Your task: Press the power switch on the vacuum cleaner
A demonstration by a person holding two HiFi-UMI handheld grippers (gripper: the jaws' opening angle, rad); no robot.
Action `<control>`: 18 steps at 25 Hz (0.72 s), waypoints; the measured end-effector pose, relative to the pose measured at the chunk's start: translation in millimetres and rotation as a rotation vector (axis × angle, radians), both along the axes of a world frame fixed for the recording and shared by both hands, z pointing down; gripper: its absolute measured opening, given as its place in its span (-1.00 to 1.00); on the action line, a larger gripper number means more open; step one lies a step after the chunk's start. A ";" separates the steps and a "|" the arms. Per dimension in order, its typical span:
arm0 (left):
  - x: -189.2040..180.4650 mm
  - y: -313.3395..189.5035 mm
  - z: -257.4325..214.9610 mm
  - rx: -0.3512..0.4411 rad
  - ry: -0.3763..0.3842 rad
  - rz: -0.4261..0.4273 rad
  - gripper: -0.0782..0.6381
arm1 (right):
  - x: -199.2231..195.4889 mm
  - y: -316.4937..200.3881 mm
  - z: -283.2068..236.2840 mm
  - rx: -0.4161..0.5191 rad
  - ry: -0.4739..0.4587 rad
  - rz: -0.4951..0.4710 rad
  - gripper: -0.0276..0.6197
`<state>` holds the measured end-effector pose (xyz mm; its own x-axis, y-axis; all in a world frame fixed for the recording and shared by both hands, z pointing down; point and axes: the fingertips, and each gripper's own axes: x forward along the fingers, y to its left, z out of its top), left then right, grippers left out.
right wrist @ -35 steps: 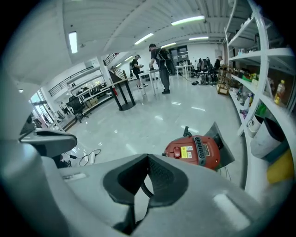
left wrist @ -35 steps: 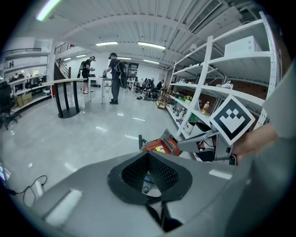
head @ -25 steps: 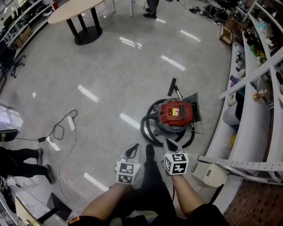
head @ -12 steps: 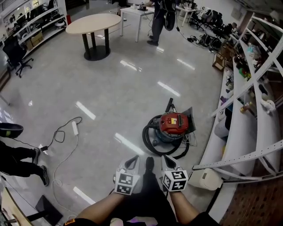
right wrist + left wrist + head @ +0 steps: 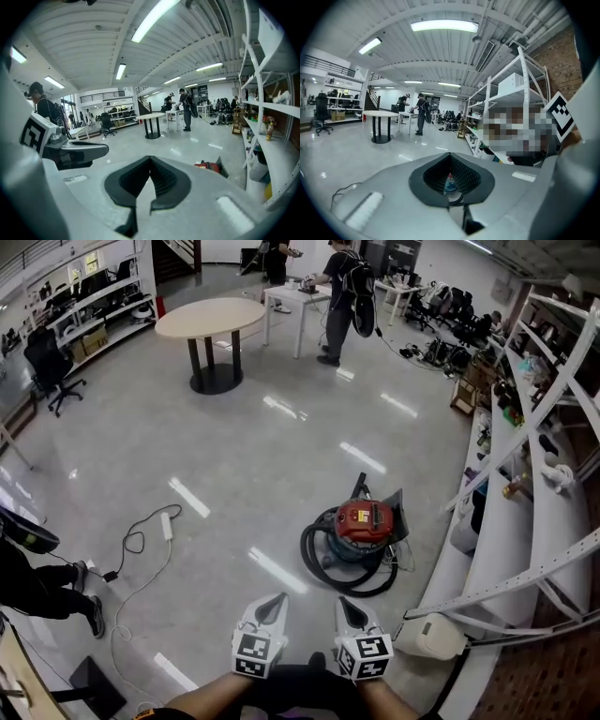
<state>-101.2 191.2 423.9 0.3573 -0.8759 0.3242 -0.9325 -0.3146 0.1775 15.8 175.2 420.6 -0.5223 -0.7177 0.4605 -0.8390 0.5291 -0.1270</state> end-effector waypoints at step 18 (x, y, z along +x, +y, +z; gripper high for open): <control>95.5 45.8 -18.8 0.052 -0.025 -0.015 -0.74 | 89.1 42.1 -31.7 0.118 -0.040 -0.045 -0.94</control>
<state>-5.8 237.0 405.1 0.3360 -0.8972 0.2865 -0.9412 -0.3084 0.1380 104.9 217.3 388.9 -0.5720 -0.7409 0.3519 -0.8093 0.5798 -0.0946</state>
